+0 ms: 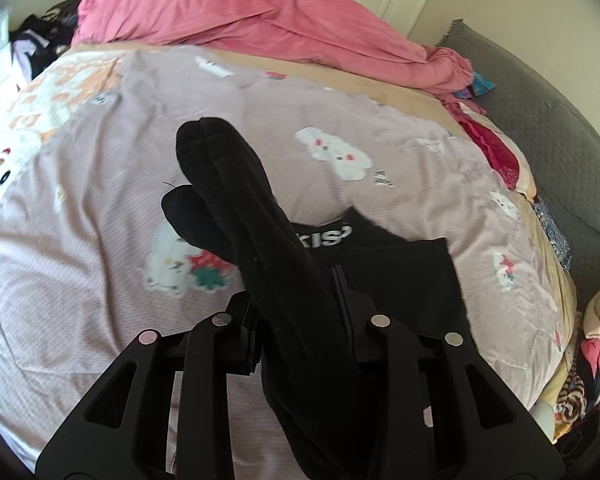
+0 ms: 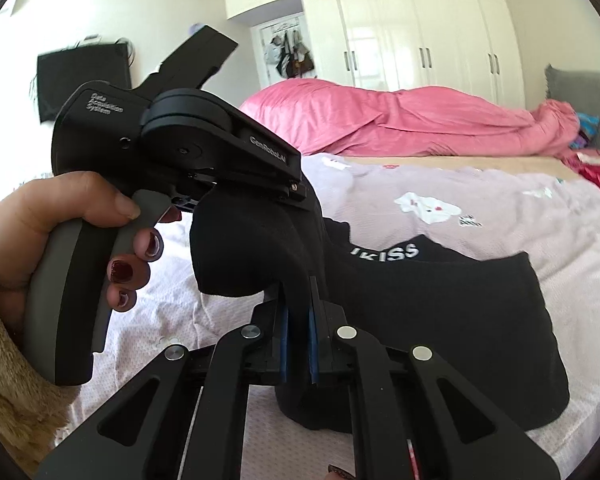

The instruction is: Fold small clothes

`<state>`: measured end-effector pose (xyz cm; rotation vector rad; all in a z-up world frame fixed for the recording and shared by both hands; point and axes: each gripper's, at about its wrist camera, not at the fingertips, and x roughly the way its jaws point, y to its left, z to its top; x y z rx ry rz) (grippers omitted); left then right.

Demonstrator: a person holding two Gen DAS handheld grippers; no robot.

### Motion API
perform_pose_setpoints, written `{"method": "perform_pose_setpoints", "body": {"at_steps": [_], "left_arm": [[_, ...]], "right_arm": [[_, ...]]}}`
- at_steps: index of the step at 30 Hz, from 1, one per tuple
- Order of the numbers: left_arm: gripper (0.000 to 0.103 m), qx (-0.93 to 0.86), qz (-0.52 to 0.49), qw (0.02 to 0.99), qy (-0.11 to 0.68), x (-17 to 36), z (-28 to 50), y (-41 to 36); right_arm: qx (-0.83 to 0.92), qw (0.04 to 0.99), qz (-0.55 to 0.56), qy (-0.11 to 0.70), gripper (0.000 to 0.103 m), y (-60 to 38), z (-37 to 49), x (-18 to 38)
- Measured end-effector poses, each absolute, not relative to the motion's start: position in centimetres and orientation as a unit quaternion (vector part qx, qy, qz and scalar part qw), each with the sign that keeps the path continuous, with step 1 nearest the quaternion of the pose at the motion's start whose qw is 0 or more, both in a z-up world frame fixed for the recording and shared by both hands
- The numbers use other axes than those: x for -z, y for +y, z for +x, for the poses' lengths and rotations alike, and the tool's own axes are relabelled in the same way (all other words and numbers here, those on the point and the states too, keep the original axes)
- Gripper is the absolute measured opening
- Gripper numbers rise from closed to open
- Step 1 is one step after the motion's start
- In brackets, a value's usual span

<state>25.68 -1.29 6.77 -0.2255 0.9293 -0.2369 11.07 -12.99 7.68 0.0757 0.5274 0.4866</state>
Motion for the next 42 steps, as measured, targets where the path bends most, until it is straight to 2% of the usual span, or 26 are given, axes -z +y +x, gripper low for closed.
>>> {"method": "perform_pose_setpoints", "body": {"at_steps": [10, 22, 25, 26, 27, 28, 29, 31, 34, 36, 38, 39, 41, 42], "left_arm": [[0.021, 0.144, -0.085, 0.876, 0.451, -7.0, 26.5, -8.2], [0.023, 0.17, -0.06, 0.854, 0.487, -4.0, 27.6, -15.0], [0.032, 0.186, -0.063, 0.845, 0.497, -3.2, 27.8, -16.3], [0.043, 0.196, -0.067, 0.84, 0.502, -2.8, 27.9, -16.6], [0.059, 0.206, -0.075, 0.833, 0.508, -2.5, 27.9, -16.8], [0.065, 0.221, -0.098, 0.826, 0.508, -2.3, 27.9, -16.7], [0.069, 0.232, -0.12, 0.821, 0.507, -2.3, 27.8, -16.4], [0.069, 0.239, -0.139, 0.821, 0.5, -2.6, 27.5, -15.7], [0.069, 0.227, -0.134, 0.834, 0.484, -3.2, 26.6, -14.2], [0.069, 0.206, -0.122, 0.845, 0.479, -3.4, 26.2, -13.0], [0.069, 0.185, -0.112, 0.854, 0.473, -3.2, 25.7, -11.5], [0.069, 0.176, -0.107, 0.857, 0.473, -3.1, 25.7, -11.0], [0.069, 0.158, -0.096, 0.86, 0.475, -2.3, 25.3, -9.9], [0.069, 0.155, -0.094, 0.86, 0.477, -2.0, 25.1, -9.5]], "right_arm": [[-0.206, 0.936, 0.102, 0.268, 0.006, -19.0, 10.9, -7.1], [-0.172, 0.93, 0.118, 0.302, 0.006, -22.8, 10.4, -4.7], [-0.165, 0.925, 0.133, 0.317, 0.006, -23.8, 10.2, -3.7], [-0.161, 0.921, 0.139, 0.326, 0.006, -24.1, 10.2, -3.2], [-0.157, 0.917, 0.146, 0.337, 0.006, -24.4, 10.3, -2.7], [-0.152, 0.91, 0.157, 0.352, 0.007, -25.0, 10.5, -2.1], [-0.152, 0.904, 0.169, 0.361, 0.007, -25.4, 10.6, -1.5], [-0.154, 0.892, 0.191, 0.379, 0.008, -26.3, 10.7, -0.5], [-0.17, 0.873, 0.231, 0.394, 0.013, -27.7, 10.7, 0.1], [-0.179, 0.864, 0.252, 0.396, 0.024, -28.6, 10.7, -0.2], [-0.2, 0.852, 0.274, 0.4, 0.046, -29.4, 11.3, -0.6], [-0.21, 0.845, 0.289, 0.397, 0.049, -30.0, 11.8, -0.9], [-0.22, 0.829, 0.321, 0.403, 0.063, -30.9, 12.9, -1.3], [-0.221, 0.818, 0.339, 0.409, 0.065, -31.5, 13.6, -1.3]]}}
